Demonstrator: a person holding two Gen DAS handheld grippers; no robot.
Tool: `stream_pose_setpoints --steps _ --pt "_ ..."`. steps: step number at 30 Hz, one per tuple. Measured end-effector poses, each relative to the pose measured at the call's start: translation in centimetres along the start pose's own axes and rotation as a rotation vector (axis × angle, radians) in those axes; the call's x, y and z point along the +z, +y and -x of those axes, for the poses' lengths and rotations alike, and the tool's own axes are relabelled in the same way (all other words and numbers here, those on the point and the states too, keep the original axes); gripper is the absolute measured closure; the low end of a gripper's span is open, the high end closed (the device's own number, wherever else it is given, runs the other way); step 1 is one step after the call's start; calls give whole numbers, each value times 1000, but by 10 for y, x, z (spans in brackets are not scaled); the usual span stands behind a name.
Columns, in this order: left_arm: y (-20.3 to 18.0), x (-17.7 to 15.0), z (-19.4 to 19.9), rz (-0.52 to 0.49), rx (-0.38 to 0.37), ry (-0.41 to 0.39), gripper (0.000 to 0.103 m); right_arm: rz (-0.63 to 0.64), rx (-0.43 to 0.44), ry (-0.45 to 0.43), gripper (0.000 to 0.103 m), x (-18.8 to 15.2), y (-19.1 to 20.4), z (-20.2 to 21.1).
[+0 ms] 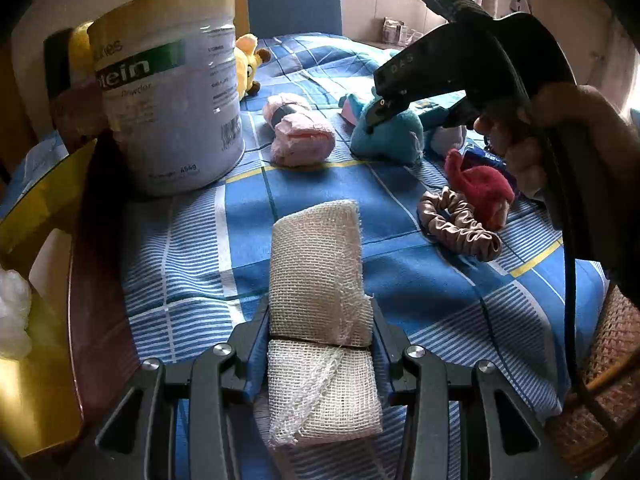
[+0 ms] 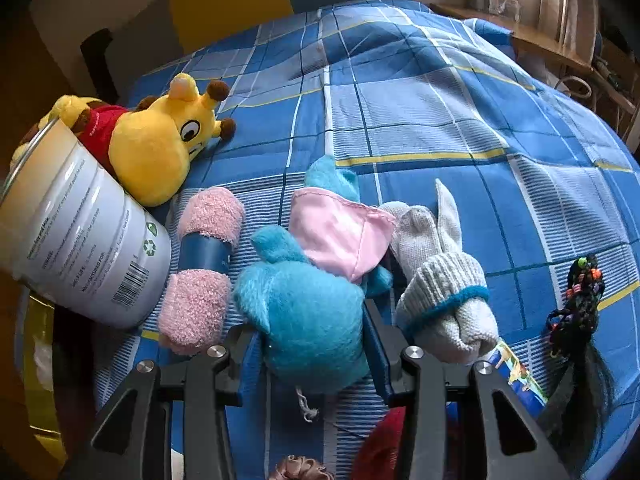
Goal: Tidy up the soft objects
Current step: 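Carry the gauze pad to the tray with the left gripper while the right gripper grasps the blue plush toy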
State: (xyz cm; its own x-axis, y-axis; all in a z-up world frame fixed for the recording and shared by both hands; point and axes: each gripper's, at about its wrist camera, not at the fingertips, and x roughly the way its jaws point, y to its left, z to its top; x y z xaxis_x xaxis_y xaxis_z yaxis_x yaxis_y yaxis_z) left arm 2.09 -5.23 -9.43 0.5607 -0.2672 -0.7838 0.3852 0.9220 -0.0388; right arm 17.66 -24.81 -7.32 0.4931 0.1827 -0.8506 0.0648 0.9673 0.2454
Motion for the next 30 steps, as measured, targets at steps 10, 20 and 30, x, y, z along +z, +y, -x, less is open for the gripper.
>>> stream_pose_setpoints --steps 10,20,30 --pt "22 19 61 75 -79 -73 60 -11 6 7 57 0 1 0" --pt "180 45 90 467 104 -50 60 -3 -7 6 57 0 2 1" --pt "313 9 85 680 413 57 59 39 -40 -19 57 -2 8 1"
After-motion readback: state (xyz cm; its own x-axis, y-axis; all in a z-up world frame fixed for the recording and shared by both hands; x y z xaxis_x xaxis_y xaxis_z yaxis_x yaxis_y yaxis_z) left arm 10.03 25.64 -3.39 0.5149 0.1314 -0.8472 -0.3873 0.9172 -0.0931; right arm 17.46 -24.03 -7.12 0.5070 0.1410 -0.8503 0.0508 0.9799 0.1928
